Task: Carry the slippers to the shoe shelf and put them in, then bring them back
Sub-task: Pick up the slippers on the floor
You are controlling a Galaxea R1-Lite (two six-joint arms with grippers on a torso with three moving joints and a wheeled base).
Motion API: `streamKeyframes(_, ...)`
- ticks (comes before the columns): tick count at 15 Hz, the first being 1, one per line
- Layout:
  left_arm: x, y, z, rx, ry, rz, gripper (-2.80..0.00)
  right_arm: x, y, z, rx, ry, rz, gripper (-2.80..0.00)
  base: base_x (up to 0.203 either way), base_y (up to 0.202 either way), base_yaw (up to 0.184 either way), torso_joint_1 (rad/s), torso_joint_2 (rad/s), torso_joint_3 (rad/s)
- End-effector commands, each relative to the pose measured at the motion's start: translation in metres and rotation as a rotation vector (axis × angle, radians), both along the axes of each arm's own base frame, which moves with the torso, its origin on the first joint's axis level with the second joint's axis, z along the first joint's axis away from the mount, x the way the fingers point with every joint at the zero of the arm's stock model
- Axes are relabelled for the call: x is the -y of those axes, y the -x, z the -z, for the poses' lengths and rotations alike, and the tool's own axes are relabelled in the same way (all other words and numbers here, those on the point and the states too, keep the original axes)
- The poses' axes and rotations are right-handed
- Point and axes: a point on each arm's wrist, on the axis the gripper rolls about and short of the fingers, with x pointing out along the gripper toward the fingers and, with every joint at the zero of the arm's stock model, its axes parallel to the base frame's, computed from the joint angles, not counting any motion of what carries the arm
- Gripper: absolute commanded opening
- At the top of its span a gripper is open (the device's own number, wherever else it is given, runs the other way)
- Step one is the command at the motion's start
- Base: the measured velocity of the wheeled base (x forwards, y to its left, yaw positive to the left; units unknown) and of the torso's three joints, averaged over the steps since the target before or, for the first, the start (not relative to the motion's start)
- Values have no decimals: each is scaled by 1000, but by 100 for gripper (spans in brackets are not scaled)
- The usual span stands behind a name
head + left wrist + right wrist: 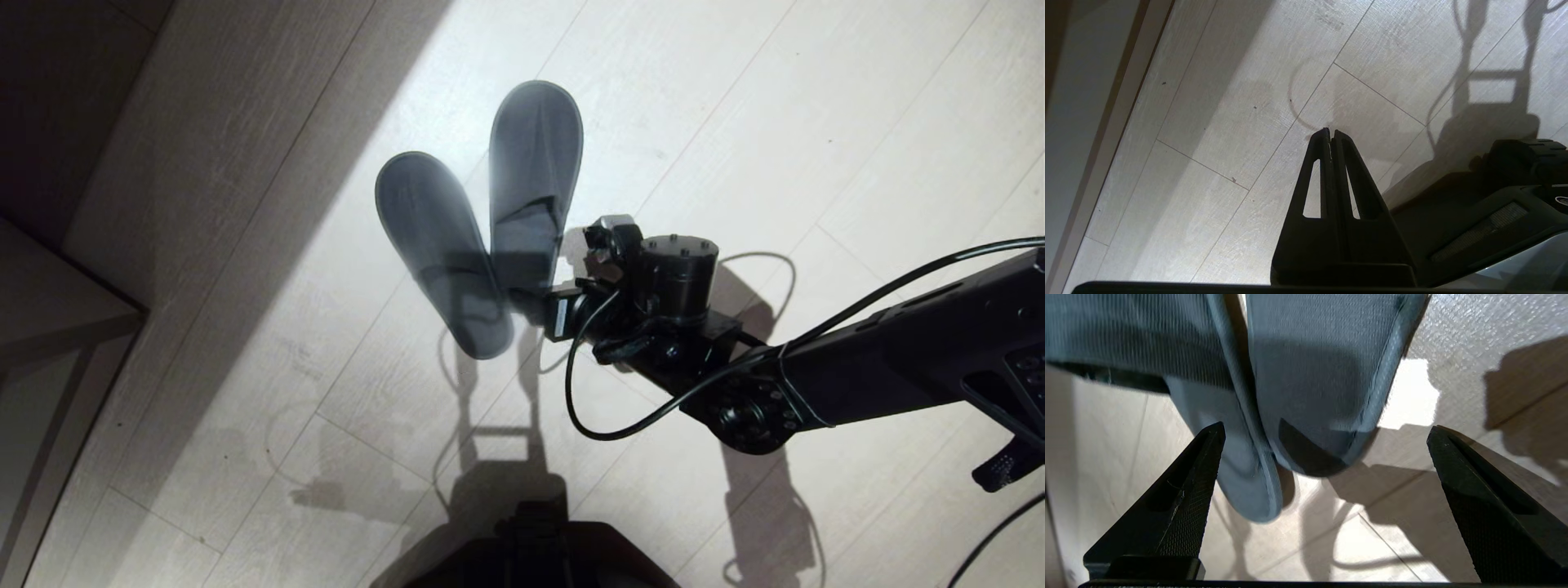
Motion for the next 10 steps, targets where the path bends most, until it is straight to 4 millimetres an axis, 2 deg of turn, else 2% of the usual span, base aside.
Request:
streamKeyframes(1,0,0,0,0,0,-1,-280,-2,-7,6,2,-25,2,0,0,0,0,0,0,0)
streamKeyframes(4,0,0,0,0,0,1,-280,-5,-15,6,29,-49,-25,0,0,0,0,0,0,0)
streamKeyframes(7,0,0,0,0,1,1,-280,-4,-17,13,-86,23,-7,0,0,0,0,0,0,0)
streamKeyframes(8,0,0,0,0,3,2,-280,-1,-20,10,-85,20,14,0,0,0,0,0,0,0)
streamKeyframes(10,0,0,0,2,11,2,-280,1,-17,-6,-5,-29,16,0,0,0,0,0,0,0)
